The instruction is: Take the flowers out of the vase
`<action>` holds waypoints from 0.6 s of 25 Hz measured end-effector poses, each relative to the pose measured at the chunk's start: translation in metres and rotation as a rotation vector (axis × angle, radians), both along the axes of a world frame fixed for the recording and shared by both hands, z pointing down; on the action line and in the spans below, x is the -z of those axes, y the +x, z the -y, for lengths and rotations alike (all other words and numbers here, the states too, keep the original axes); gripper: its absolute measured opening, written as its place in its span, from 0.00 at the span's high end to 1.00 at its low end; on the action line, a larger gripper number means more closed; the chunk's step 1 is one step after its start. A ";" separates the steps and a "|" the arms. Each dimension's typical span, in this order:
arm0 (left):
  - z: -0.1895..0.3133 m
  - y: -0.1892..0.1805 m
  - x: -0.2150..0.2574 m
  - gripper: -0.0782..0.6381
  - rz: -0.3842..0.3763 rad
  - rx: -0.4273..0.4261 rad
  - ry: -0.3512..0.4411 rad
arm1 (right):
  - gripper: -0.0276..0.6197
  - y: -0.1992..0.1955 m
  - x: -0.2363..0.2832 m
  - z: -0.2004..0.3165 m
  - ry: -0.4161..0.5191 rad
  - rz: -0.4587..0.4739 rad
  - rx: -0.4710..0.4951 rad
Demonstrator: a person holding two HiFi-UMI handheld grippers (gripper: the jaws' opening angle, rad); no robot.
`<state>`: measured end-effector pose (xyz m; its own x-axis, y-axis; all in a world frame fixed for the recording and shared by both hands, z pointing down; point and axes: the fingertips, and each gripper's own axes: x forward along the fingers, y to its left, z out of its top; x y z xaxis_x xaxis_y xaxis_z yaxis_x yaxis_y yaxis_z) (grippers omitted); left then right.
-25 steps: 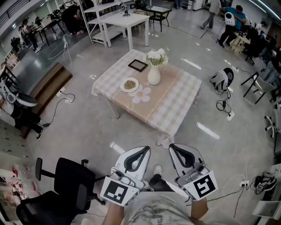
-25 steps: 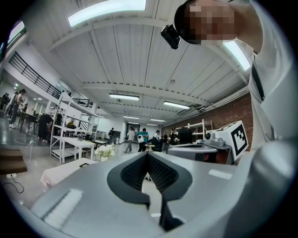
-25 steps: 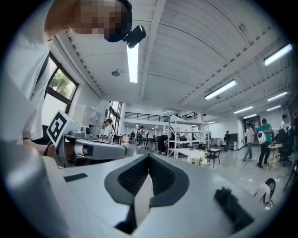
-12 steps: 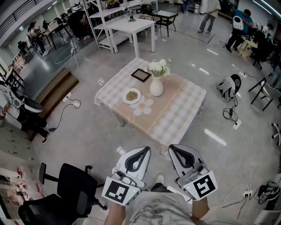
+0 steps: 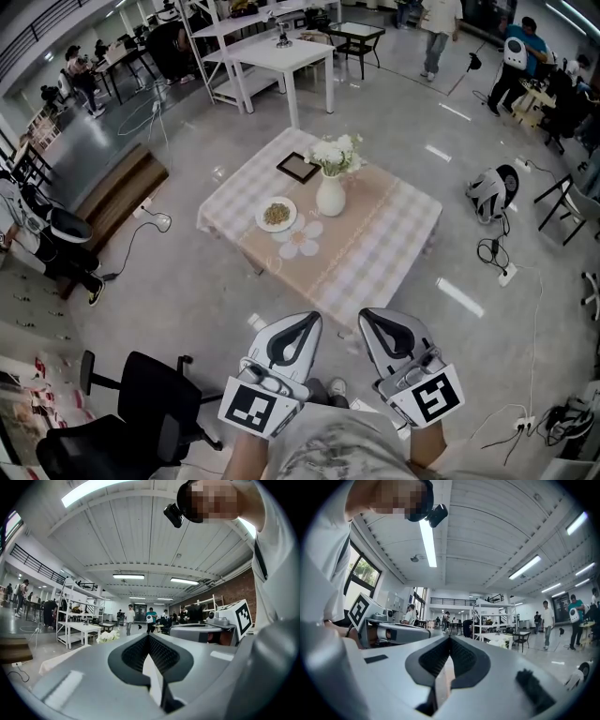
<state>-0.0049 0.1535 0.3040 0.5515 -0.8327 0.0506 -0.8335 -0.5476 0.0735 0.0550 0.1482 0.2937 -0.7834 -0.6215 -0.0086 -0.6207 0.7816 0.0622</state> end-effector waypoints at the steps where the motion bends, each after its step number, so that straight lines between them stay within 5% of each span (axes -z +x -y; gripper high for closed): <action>1: 0.005 -0.001 -0.001 0.88 0.002 0.003 0.007 | 0.93 0.000 0.000 0.004 -0.001 0.000 0.003; 15: 0.093 -0.018 -0.011 0.88 0.005 -0.018 0.021 | 0.93 -0.018 -0.010 0.091 -0.018 -0.013 -0.013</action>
